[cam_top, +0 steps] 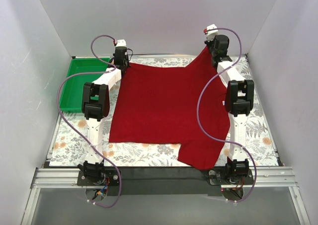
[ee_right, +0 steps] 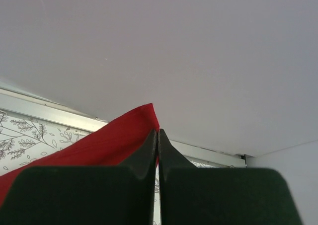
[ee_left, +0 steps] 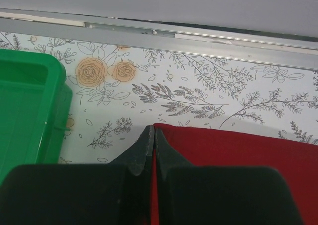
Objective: Fold and stack the t-shirts
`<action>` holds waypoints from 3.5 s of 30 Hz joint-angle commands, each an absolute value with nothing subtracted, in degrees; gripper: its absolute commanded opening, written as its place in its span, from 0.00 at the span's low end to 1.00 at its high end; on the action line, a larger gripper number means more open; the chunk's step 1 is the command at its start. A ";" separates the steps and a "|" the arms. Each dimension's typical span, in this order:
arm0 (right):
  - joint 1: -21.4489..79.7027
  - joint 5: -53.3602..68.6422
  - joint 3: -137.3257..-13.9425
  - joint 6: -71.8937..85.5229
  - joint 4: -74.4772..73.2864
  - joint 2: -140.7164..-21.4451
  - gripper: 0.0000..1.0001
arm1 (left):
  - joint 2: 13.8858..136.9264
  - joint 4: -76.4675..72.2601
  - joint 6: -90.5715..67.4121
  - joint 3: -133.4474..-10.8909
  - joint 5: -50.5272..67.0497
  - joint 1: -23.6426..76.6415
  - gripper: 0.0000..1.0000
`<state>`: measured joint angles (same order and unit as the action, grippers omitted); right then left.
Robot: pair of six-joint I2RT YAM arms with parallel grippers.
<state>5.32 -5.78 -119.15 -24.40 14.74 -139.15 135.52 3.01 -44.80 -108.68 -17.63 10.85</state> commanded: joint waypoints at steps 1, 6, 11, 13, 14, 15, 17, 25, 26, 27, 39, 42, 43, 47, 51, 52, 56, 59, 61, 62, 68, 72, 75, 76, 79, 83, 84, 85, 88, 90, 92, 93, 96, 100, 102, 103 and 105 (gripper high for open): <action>4.83 -4.75 -119.10 -24.96 17.58 -139.48 0.01 | 137.02 5.01 -44.65 -110.92 -15.04 9.93 0.00; 4.57 -1.76 -115.23 -23.12 17.49 -137.55 0.01 | 138.51 7.56 -44.38 -112.24 -10.99 9.58 0.00; 4.48 2.28 -111.28 -22.50 17.14 -136.58 0.01 | 139.31 7.82 -44.82 -112.15 -9.15 9.49 0.00; 4.48 2.72 -110.74 -22.15 17.05 -136.58 0.01 | 139.39 7.74 -44.91 -112.06 -8.35 9.49 0.00; 4.31 2.81 -110.57 -21.97 16.96 -136.84 0.01 | 139.39 7.82 -45.00 -112.15 -7.65 9.49 0.00; 4.22 2.73 -110.65 -21.80 16.70 -136.93 0.01 | 139.39 7.82 -45.09 -112.24 -7.39 9.41 0.00; 3.96 2.90 -110.74 -21.01 16.61 -137.02 0.01 | 139.40 7.65 -45.18 -112.50 -6.68 9.40 0.00; 2.81 6.40 -111.10 -18.64 16.44 -135.44 0.01 | 137.73 7.73 -45.35 -113.29 -5.19 9.14 0.00; 2.38 7.29 -110.75 -18.11 16.35 -134.31 0.01 | 137.29 7.65 -45.26 -113.29 -4.92 9.14 0.00; 2.03 8.16 -110.39 -17.06 16.35 -133.69 0.01 | 136.85 7.56 -45.09 -112.59 -3.96 9.14 0.00; -5.27 35.14 -100.38 -12.92 16.61 -124.54 0.01 | 126.30 -1.30 -43.51 -97.92 1.83 7.73 0.00; -6.15 39.54 -98.27 -12.74 16.70 -123.66 0.01 | 124.81 -2.63 -43.24 -95.72 2.99 7.65 0.00; -6.33 41.29 -97.74 -12.66 17.13 -123.40 0.01 | 124.46 -3.25 -43.07 -94.76 2.99 7.65 0.00; -7.12 45.61 -95.19 -12.13 17.93 -121.91 0.01 | 122.26 -6.23 -41.40 -90.89 3.51 7.56 0.00; -7.38 48.25 -93.17 -11.95 18.54 -120.85 0.01 | 120.32 -9.31 -39.38 -87.19 4.48 7.47 0.00; -7.56 48.51 -92.56 -11.87 18.54 -120.68 0.01 | 119.89 -9.58 -39.20 -86.75 4.31 7.47 0.00; -8.17 49.22 -91.41 -11.25 18.90 -119.80 0.01 | 118.83 -10.19 -38.41 -84.91 3.34 7.38 0.00; -9.14 50.01 -90.62 -11.08 19.16 -119.09 0.01 | 118.13 -10.90 -37.80 -83.76 3.16 7.12 0.00; -9.75 50.62 -90.18 -10.81 19.25 -118.57 0.01 | 117.78 -11.42 -37.62 -83.15 3.08 7.03 0.00; -10.02 50.89 -89.83 -10.72 19.34 -118.39 0.01 | 117.69 -11.43 -37.10 -82.97 2.90 6.94 0.00; -11.51 52.12 -87.28 -10.90 19.51 -116.81 0.01 | 116.54 -12.48 -36.12 -81.57 1.76 6.68 0.00; -11.78 52.56 -86.05 -10.90 19.42 -116.37 0.01 | 115.49 -13.45 -36.12 -80.07 1.32 6.42 0.00; -12.04 52.56 -85.43 -10.90 19.51 -115.93 0.01 | 115.05 -13.80 -36.04 -79.37 1.23 6.33 0.00; -12.13 52.56 -85.26 -10.81 19.60 -115.84 0.01 | 115.05 -13.71 -35.95 -79.19 1.14 6.33 0.00; -12.48 52.12 -84.90 -10.64 19.77 -115.58 0.01 | 114.79 -13.89 -35.86 -78.66 0.79 6.15 0.00; -13.44 51.59 -84.81 -9.76 20.04 -115.31 0.01 | 114.87 -13.80 -35.86 -78.49 0.79 5.89 0.00; -13.53 51.50 -84.73 -9.58 20.21 -115.23 0.01 | 114.87 -13.80 -35.86 -78.57 0.70 5.80 0.00; -13.80 51.42 -84.64 -9.41 20.39 -115.14 0.01 | 114.87 -13.80 -35.95 -78.49 0.79 5.71 0.00; -14.24 51.59 -84.64 -8.44 20.92 -115.05 0.01 | 114.87 -13.71 -35.95 -78.31 0.79 5.54 0.00; -14.68 51.94 -84.55 -7.74 21.44 -114.96 0.01 | 114.70 -13.89 -36.03 -78.14 0.70 5.45 0.00; -15.03 52.29 -84.03 -7.38 21.80 -114.70 0.01 | 114.43 -13.89 -36.04 -78.05 0.70 5.36 0.00; -15.03 52.38 -83.76 -7.21 21.97 -114.52 0.01 | 114.35 -13.80 -35.95 -78.05 0.79 5.36 0.00; -15.21 52.82 -82.44 -7.21 22.58 -113.56 0.01 | 114.17 -13.80 -35.95 -78.05 0.70 5.36 0.00; -15.56 53.43 -80.95 -6.77 23.11 -112.41 0.01 | 113.73 -13.80 -35.95 -77.61 0.70 5.36 0.00; -15.91 53.79 -80.16 -6.59 23.38 -111.71 0.01 | 113.73 -13.62 -35.95 -77.52 0.79 5.27 0.00; -15.82 53.96 -79.81 -6.59 23.55 -111.53 0.01 | 113.64 -13.62 -35.86 -77.26 0.70 5.27 0.00; -16.08 54.31 -78.84 -6.42 23.73 -110.83 0.01 | 113.73 -13.71 -35.86 -77.17 -0.95 5.27 0.00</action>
